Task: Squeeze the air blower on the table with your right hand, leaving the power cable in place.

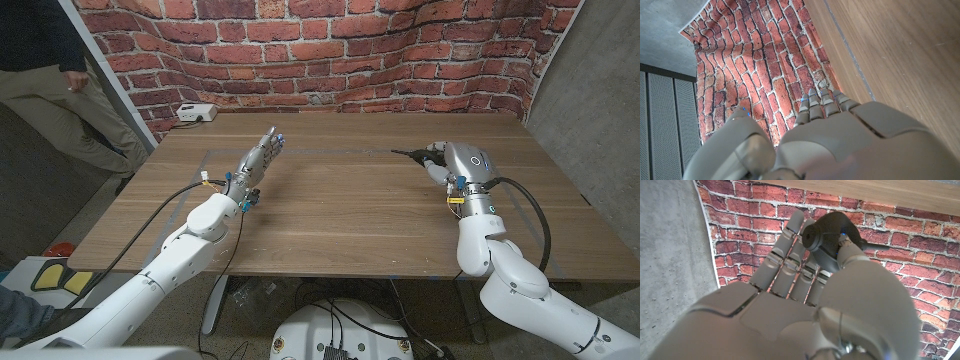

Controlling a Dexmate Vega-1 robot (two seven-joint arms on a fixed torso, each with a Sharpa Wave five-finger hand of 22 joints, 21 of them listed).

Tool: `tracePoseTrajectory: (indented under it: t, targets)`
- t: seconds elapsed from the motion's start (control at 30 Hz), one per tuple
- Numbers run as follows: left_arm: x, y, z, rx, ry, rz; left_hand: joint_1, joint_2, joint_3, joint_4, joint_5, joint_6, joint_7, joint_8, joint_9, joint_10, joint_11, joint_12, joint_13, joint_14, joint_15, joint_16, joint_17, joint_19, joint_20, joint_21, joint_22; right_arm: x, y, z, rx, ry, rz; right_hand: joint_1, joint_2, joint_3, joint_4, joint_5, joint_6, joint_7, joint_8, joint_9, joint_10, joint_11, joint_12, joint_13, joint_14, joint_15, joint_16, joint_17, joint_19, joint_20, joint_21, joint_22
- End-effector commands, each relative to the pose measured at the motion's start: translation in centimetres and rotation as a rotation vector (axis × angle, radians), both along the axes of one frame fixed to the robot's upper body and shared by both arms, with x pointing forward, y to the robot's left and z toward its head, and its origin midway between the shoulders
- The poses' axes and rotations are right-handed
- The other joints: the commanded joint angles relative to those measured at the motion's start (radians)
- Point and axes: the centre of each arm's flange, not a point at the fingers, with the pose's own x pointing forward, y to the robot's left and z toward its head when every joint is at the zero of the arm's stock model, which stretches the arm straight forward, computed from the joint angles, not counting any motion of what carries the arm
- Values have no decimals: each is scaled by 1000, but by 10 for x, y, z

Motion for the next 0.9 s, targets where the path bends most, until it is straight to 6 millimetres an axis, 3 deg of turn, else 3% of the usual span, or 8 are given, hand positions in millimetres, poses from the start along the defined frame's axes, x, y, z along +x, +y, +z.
tracePoseTrajectory:
  t: [0.03,0.27,0.9]
  targets:
    - [1,-1,-1,-1,5,-1,3,7,-6,2,-5,4,0,-2,4,2,-4,0,5,9,-2,0,4,-3,4,-1,6,0,0,0,2,21,-11,-17,-8,-12,2,-2,-25,5,-14,0,-22,2,-16,5,-18,-60,-9,0,-20,-81,1,1]
    - [3,-2,2,6,9,-2,3,7,-7,2,-5,4,-2,-2,4,2,-3,-1,5,10,-2,1,4,-3,4,-1,6,0,-1,-2,9,19,-17,-50,-29,-33,13,-1,-54,17,-34,-2,-45,2,-35,6,-39,-55,-17,-1,-35,-80,0,-2]
    - [1,1,5,-1,4,7,4,9,-8,3,-6,7,-1,-2,4,2,-5,-1,5,10,-2,0,4,-5,7,-2,6,-1,2,1,-12,28,-17,-79,-48,-48,18,3,-72,26,-54,-5,-71,8,-55,7,-69,-52,-22,1,-60,-77,-5,-7]
